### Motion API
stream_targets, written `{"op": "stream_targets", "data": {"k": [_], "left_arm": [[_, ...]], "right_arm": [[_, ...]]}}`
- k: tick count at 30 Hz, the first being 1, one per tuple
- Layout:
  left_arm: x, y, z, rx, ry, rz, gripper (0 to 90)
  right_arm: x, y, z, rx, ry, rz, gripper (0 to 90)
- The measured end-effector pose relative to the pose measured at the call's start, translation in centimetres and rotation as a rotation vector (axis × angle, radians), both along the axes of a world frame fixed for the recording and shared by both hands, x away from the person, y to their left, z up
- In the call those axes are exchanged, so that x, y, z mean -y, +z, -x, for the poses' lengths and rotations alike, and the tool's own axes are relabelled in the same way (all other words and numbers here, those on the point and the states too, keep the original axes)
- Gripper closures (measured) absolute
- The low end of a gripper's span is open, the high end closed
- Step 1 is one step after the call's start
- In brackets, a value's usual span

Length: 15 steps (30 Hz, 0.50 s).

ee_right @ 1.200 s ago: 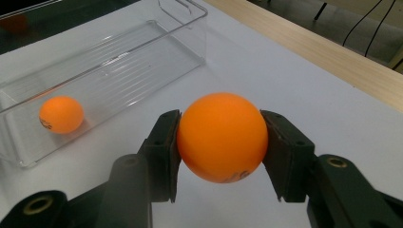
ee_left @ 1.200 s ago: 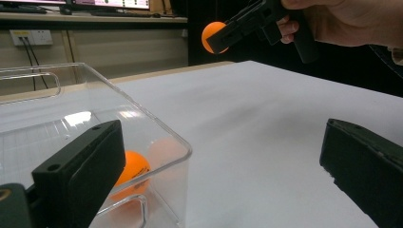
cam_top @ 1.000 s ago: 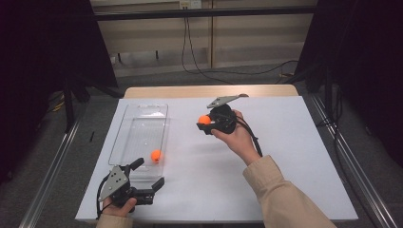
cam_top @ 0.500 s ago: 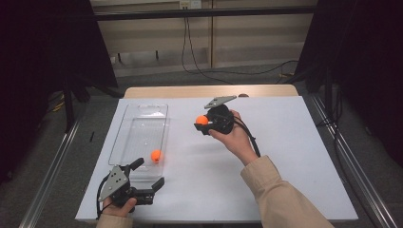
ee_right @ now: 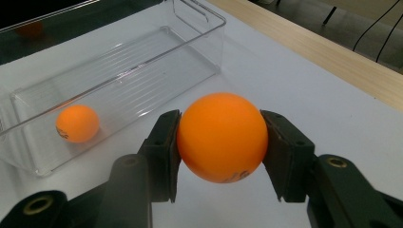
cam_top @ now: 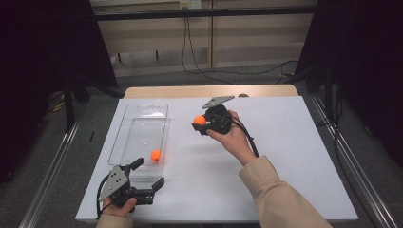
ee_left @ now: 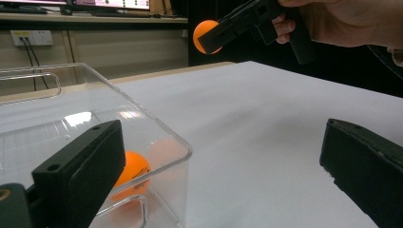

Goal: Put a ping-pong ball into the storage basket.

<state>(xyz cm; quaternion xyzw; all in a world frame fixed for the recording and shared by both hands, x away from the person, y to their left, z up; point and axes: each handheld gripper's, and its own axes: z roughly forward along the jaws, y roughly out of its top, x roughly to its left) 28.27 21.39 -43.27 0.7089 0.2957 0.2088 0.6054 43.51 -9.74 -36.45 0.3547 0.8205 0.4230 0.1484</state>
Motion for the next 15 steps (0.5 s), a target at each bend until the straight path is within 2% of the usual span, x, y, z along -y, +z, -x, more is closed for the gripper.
{"op": "stream_targets", "data": {"k": [15], "left_arm": [[-0.03, 0.02, 0.0, 0.001, 0.0, -0.003, 1.1]], "right_arm": [[-0.58, 0.07, -0.02, -0.001, 0.004, 0.0, 51.3]]}}
